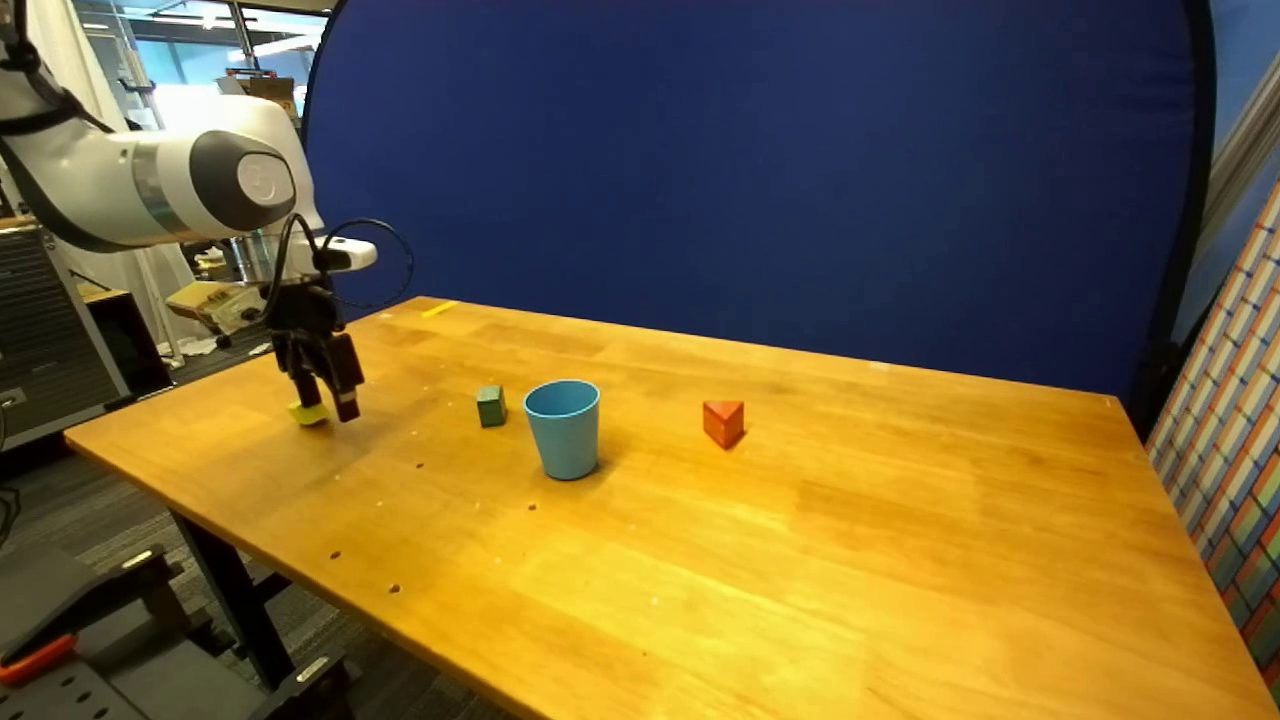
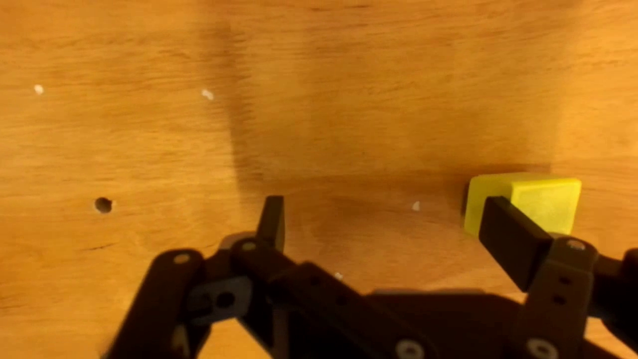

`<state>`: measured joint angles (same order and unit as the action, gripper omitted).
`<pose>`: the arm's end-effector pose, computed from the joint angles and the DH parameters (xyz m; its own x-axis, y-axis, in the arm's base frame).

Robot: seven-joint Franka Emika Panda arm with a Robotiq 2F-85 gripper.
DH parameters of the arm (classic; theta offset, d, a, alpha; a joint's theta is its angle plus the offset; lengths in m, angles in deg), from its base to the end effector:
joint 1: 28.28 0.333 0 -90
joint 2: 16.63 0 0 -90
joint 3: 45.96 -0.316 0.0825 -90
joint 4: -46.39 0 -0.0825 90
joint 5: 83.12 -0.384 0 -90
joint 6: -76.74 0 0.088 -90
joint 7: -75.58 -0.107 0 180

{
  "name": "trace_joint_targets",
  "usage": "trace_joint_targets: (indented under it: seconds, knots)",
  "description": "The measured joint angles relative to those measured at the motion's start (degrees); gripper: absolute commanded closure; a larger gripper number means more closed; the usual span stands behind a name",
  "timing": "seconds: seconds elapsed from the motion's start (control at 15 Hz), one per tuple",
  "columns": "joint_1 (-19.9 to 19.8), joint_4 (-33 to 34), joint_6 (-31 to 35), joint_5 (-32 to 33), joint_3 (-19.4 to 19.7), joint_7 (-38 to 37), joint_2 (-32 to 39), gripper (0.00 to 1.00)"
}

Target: Put the yellow block in the cup

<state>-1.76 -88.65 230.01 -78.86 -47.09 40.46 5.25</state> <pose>0.4431 0.2353 0.1622 0.9971 -0.0651 -0.0399 -0.0629 -0.9965 0.0547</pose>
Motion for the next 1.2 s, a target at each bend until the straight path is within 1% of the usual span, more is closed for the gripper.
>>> trace_joint_targets:
  seconds: [0.67, 1.0, 1.2]
  knots:
    - [-0.07, 2.69, 0.00, -3.95, -7.30, -0.02, 0.02, 0.00]
    - [-0.33, 3.23, 0.11, -7.00, -9.46, 0.99, 0.30, 0.00]
    - [-0.54, 3.19, 1.17, -8.30, -10.12, 2.67, 1.05, 0.00]
